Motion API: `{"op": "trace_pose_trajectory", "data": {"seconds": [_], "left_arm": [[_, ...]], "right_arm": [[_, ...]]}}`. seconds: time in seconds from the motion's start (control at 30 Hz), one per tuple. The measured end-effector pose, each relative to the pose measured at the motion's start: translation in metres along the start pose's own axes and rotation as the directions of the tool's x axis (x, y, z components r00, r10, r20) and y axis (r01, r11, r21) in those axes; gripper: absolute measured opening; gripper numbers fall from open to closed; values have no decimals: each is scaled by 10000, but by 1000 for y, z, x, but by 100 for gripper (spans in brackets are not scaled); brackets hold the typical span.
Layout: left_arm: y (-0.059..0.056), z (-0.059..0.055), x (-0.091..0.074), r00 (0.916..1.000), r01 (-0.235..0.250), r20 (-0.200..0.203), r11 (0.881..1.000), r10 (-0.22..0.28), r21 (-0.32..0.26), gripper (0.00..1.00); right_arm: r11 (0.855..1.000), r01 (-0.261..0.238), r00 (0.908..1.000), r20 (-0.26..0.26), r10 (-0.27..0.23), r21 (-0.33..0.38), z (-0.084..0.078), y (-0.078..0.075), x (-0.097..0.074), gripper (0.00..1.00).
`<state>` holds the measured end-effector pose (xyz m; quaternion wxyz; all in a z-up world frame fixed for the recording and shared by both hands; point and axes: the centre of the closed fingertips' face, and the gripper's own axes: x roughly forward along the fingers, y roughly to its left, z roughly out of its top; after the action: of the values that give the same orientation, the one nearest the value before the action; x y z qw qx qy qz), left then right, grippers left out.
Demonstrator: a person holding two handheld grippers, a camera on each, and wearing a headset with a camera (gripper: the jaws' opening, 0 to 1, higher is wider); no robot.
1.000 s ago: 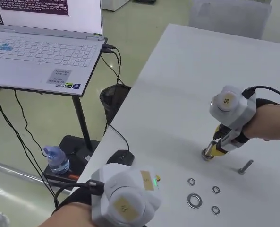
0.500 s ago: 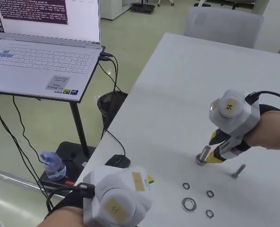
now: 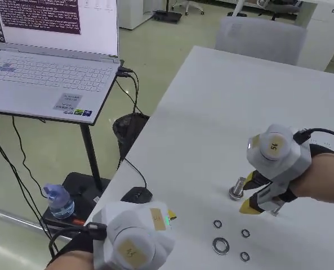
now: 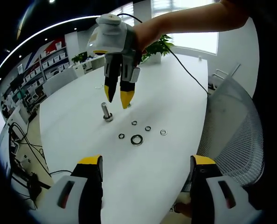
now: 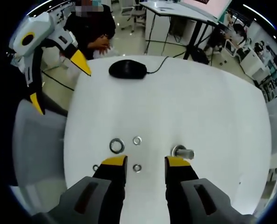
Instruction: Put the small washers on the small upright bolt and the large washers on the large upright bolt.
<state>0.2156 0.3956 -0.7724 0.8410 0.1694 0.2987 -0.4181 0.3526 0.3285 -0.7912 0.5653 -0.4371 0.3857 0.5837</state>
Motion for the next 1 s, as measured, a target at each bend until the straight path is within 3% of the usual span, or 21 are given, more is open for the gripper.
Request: {"op": "trace_pose_trajectory", "data": {"seconds": [0.33,0.67,0.83,1.0], "left_arm": [[-1,2,-3,9999,-132,32,9999,132,42,75],[-6,1,-10,10000,-92,-4,9998,92,187,74],[-7,1,-12,10000,-67,4,9997,67,222,73],[-7,0,-14,10000,-37,-13,9995,38,315,73]], "right_arm": [[9994,-95,9998,182,102,-340,3,27,3,33],[9979,-460,9989,86,464,-448,-2,55,22,32],[9966,-524,9986,-112,518,-632,-8,63,35,32],[9967,-359,9994,1,360,-727,-8,63,44,34]]}}
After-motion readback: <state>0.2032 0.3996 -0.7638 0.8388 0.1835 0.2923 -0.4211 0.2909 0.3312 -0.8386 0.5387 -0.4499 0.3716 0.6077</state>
